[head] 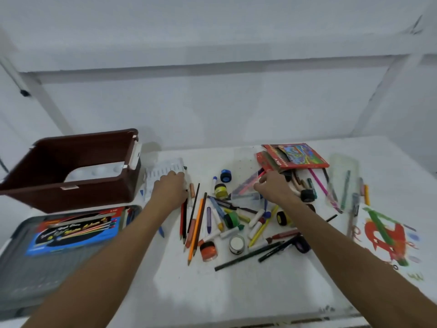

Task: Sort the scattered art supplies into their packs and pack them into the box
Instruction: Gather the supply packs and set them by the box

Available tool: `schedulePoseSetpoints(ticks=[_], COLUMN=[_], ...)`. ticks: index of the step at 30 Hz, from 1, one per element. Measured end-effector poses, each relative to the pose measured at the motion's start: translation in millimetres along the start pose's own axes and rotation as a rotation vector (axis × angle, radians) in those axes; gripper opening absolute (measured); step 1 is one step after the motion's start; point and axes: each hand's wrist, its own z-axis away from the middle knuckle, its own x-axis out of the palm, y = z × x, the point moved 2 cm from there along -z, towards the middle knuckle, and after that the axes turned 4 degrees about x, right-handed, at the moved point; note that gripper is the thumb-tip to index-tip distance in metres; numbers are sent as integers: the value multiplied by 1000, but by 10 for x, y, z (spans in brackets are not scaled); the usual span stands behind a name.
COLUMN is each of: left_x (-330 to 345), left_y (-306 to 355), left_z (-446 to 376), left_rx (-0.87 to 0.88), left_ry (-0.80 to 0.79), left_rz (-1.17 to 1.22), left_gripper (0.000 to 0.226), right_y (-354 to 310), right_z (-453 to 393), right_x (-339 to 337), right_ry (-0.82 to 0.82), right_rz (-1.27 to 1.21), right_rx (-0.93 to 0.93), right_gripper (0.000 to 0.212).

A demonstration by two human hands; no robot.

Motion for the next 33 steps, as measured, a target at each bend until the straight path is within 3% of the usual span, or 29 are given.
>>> schedulePoseSetpoints(ticks=[4,9,15,23,26,33], left_x=[-97,-392,-379,-57,-96,-115], left_y=[33,-9,-559,-1411,-1598,-1913], left_z=[149,550,1316,1990,2053,1994], left_rx=[130,250,403,106,-6,-96], left_ry=[214,463,580,498,380,165], left_rz=[60,222,123,145,125,180], left_gripper=[15,32,28,24,39,47], right_y=[38,154,163,53,6,-50], right_z=[-11,63,125,187,217,356], right_x=[55,63,107,247,284,300], right_ry=[42,13,10,32,55,78], right_rz=[19,10,35,61,60,27], right_rx=[-36,-49,-55,-72,-92,-134], right_gripper=[26,32,44,49,48,33])
